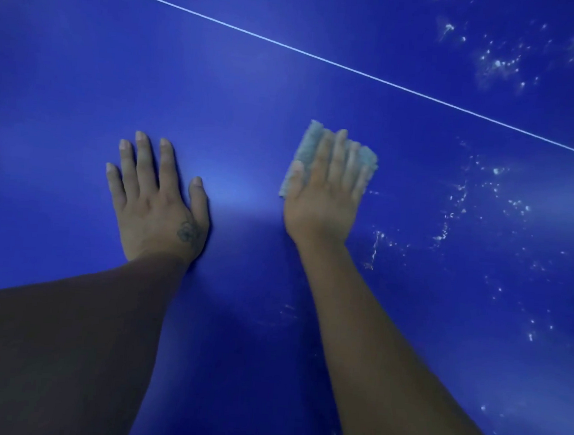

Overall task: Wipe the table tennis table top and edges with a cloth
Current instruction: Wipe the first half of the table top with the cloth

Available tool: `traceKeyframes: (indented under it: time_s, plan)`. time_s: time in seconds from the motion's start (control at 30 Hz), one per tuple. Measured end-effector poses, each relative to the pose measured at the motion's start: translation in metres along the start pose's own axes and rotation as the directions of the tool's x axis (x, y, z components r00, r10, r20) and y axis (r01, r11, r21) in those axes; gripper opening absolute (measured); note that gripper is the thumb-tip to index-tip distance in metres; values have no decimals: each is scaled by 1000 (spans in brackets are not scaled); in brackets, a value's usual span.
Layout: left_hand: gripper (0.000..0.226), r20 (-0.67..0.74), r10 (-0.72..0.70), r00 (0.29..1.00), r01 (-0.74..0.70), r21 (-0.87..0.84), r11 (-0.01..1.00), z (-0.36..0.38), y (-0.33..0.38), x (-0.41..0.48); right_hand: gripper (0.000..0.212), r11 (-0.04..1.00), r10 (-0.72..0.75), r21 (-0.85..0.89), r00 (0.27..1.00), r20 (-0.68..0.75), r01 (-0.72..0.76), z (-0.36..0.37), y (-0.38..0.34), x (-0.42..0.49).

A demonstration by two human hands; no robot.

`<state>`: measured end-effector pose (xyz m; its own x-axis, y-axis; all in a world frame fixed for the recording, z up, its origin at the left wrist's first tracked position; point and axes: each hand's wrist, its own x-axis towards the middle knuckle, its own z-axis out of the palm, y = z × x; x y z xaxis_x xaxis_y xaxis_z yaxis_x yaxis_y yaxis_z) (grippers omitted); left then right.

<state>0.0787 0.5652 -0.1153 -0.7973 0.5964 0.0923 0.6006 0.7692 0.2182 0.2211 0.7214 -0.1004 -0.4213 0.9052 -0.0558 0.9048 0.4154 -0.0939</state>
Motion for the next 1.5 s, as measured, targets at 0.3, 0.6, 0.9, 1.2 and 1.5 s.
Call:
traceKeyframes:
  time_s: [0.3,0.6,0.9,1.2,1.5]
  plan:
    - [72,-10,7,1000,-7,2,1000,-2,-2,-2,66,999,15,-35,999,43,-13,-13,116,-40]
    - [75,23,21,1000,-22,27,999,-4,-1,-2,66,978,208,12,977,44,-209,-9,36,-49]
    - [64,88,159,983,-160,1,987,-42,-56,-105,65,998,-59,-21,990,125,62,-15,70,-121]
    - [63,31,101,994,-100,-20,995,-42,-71,-140,67,949,313,18,946,87,-316,-16,77,-109]
    - [61,-19,122,992,-123,-39,992,-39,-73,-141,65,962,-268,75,960,81,262,1,-12,-179]
